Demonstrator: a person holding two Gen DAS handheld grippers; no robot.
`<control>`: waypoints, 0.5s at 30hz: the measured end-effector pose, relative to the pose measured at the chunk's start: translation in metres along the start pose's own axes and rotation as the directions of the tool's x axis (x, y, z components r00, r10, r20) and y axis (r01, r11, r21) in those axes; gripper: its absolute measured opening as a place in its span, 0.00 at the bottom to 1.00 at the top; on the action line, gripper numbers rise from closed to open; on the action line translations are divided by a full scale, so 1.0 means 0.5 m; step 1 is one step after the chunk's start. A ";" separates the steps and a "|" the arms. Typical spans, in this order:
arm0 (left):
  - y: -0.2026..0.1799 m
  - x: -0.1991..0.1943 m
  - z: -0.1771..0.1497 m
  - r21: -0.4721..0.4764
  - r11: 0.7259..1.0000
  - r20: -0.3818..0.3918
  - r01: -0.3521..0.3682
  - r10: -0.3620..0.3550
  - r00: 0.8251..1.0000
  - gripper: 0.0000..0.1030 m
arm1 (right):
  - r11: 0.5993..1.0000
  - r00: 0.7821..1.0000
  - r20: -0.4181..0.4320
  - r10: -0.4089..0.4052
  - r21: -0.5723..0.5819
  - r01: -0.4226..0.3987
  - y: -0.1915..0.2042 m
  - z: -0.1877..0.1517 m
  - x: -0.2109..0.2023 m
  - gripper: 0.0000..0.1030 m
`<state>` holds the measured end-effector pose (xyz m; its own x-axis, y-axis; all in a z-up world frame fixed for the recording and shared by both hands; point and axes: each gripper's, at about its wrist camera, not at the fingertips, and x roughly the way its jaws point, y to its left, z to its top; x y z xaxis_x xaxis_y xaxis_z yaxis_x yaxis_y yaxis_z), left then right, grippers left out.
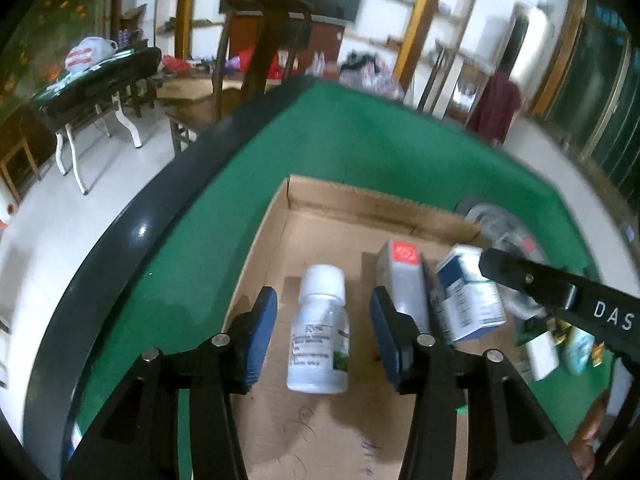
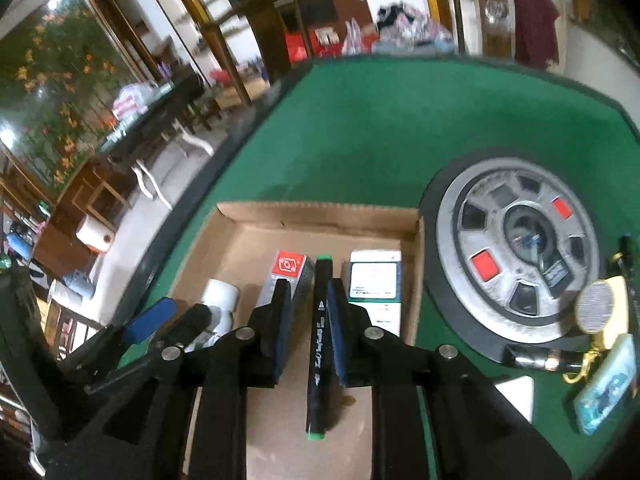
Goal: Organize objects
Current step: 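Lower the bottle and the marker into the tray and open both tools, then grasp the blue Hangyodon packet with the left tool while the right tool withdraws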
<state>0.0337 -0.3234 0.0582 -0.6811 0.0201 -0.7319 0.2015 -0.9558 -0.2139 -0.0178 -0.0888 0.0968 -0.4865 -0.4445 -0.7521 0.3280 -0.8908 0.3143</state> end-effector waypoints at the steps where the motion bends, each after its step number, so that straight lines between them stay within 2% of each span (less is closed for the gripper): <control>1: 0.004 -0.017 -0.007 -0.016 1.000 0.032 0.015 -0.015 0.999 0.51 | 1.000 1.000 0.023 -0.004 -0.007 0.004 -0.001 -0.006 -0.017 0.20; 4: 0.007 -0.042 -0.028 -0.029 0.999 0.090 0.034 -0.031 0.995 0.53 | 1.000 0.998 0.068 -0.017 -0.024 0.018 -0.001 -0.025 -0.053 0.24; 8: 0.001 -0.019 -0.050 -0.018 1.000 0.006 0.018 -0.018 1.000 0.53 | 1.000 0.997 0.074 -0.004 0.003 0.004 -0.019 -0.051 -0.076 0.24; 15: 0.005 -0.048 -0.082 0.027 1.000 0.004 0.002 -0.002 1.000 0.53 | 1.000 0.994 0.106 -0.012 0.030 0.009 -0.069 -0.106 -0.140 0.24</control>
<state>0.0792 -0.3142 0.0487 -0.6844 0.0213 -0.7288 0.1807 -0.9634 -0.1979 0.0476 -0.0219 0.1079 -0.5737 -0.4412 -0.6901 0.2995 -0.8972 0.3246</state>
